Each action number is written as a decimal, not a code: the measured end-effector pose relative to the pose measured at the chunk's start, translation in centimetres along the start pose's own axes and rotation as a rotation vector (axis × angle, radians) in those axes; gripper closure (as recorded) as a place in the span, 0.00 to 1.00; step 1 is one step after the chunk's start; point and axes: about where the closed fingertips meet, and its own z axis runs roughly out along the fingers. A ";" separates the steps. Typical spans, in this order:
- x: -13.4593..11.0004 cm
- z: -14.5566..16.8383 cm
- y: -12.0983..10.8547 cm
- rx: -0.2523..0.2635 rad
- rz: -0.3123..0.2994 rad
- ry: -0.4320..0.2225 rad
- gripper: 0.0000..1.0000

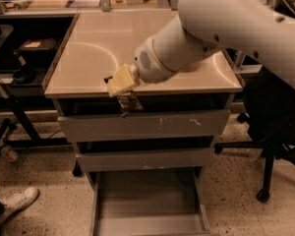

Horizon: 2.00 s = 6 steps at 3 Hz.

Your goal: Place rxbar chocolate into bottom drawer

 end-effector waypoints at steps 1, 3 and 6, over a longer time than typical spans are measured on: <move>1.9 1.1 -0.2 0.000 0.007 0.041 1.00; 3.2 2.8 0.1 -0.041 0.041 0.051 1.00; 15.5 15.7 -5.4 -0.054 0.372 0.095 1.00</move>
Offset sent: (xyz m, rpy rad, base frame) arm -0.0106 -0.0019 -0.0230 -0.0262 0.0378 0.0082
